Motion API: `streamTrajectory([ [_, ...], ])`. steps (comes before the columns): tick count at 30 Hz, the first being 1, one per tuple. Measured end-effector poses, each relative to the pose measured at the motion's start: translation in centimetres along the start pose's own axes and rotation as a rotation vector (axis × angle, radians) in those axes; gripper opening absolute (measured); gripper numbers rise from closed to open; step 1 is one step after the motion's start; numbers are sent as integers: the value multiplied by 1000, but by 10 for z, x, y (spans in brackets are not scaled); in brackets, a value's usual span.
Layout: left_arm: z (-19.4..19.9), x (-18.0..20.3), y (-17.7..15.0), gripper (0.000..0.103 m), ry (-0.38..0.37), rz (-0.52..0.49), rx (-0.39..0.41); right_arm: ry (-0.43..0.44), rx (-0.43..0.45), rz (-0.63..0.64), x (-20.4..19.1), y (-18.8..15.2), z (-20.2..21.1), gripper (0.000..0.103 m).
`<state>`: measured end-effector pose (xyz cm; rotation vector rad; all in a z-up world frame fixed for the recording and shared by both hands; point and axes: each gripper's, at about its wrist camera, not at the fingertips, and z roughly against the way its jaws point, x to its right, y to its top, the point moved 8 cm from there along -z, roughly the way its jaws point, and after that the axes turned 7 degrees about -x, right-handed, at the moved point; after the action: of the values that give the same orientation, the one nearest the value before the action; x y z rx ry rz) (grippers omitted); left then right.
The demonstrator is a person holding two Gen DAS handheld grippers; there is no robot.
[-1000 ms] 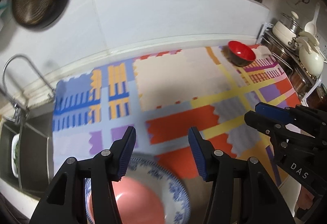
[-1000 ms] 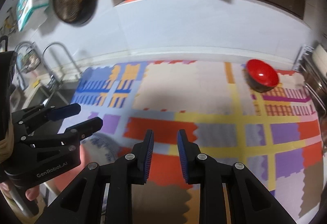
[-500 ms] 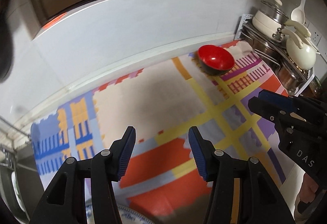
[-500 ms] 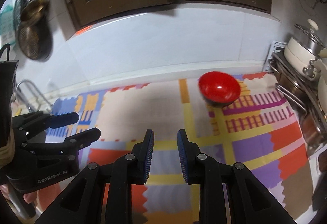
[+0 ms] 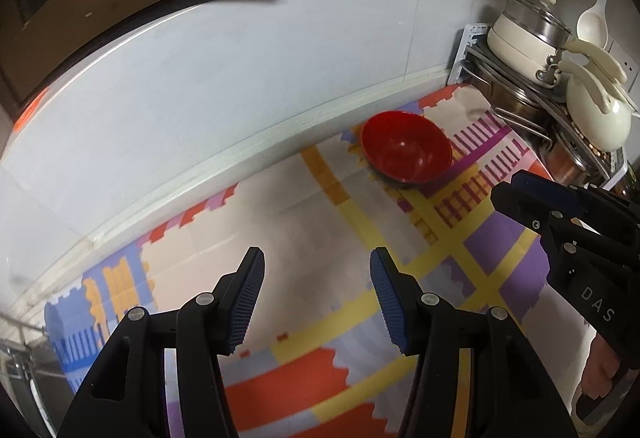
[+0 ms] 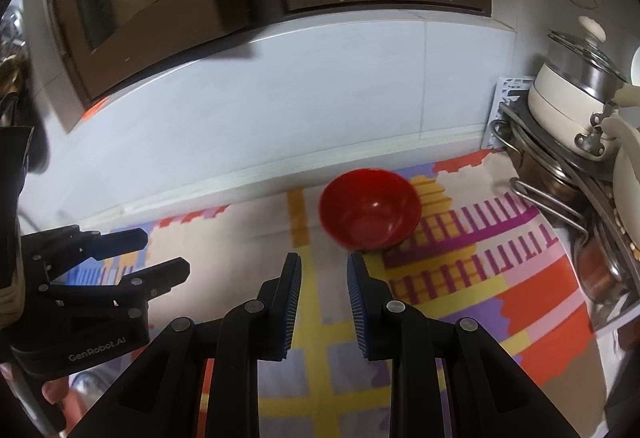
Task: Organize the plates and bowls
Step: 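Move both grippers toward the red-and-black bowl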
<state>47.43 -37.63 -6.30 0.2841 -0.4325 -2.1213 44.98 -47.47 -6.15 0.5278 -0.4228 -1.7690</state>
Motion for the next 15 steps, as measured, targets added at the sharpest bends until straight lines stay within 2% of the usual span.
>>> streamTrajectory([
  [15,-65,18,68,54,-28,-13,-7,-27,13,-104,60,34,-55,25],
])
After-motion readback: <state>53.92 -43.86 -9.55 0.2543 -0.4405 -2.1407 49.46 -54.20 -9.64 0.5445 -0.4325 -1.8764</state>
